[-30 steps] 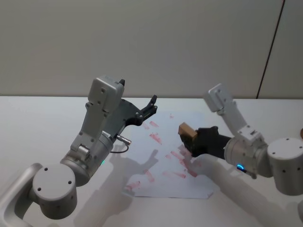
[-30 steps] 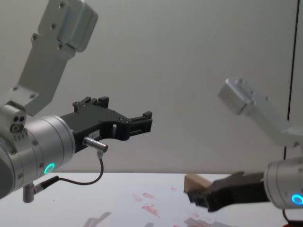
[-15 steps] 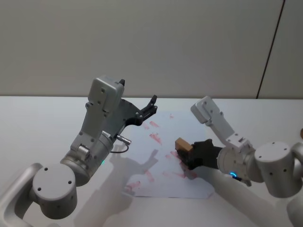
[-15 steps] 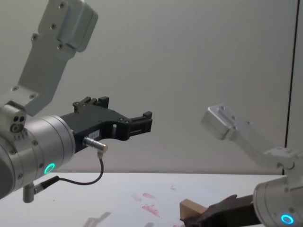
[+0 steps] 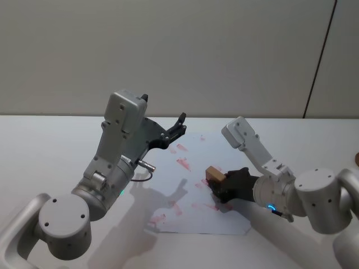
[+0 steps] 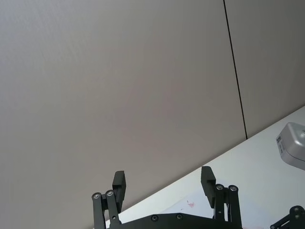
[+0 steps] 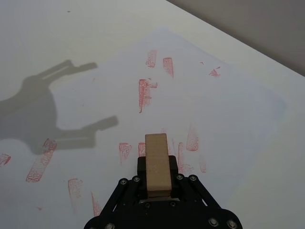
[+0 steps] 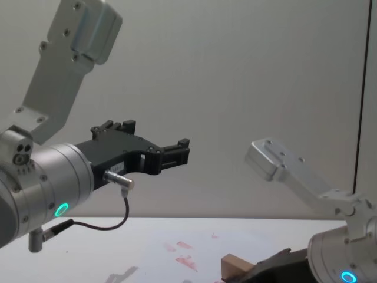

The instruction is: Use the one hand to pick up the stamp and affix it onto the A4 paper.

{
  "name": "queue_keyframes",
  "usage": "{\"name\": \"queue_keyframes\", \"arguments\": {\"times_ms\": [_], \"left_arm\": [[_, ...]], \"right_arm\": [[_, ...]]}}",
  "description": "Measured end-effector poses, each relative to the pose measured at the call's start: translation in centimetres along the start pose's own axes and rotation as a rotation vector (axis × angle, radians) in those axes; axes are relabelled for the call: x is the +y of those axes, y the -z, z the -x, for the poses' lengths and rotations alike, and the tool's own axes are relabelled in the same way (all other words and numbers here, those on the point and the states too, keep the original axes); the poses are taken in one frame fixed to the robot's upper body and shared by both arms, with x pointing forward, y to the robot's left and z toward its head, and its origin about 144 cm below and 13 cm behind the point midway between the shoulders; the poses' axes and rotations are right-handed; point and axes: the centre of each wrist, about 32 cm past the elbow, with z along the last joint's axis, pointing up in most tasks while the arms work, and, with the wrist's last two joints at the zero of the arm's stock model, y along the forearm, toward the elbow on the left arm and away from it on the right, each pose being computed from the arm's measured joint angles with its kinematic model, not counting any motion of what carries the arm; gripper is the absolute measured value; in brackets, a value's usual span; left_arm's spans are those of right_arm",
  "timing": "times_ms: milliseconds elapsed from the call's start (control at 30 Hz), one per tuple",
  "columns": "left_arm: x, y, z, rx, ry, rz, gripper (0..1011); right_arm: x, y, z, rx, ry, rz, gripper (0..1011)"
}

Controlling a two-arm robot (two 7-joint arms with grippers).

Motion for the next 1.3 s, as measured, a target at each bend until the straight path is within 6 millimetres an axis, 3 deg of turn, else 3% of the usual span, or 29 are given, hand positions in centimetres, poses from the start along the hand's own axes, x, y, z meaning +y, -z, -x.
{"name": "queue_keyframes", "arguments": {"times_ms": [467,700,1000,1300], "left_arm": [[0.0,0.0,0.0,0.0,0.0,0.0,1003],[0.0,0.0,0.0,0.0,0.0,0.0,1003],[0.0,0.0,0.0,0.0,0.0,0.0,1003],[0.0,0.0,0.0,0.0,0.0,0.0,1003]], "right_arm": [[0.1,0.0,0.0,0.022,0.016,-0.008,225],[-0.7,-1.3,-0.3,0.047,0.034,-0.09,225],[-3.4,-3.5,-1.2,0.102,0.086,-0.243,225],[-6.9,-2.8,-2.1,0.165,0.163,-0.308,225]]}}
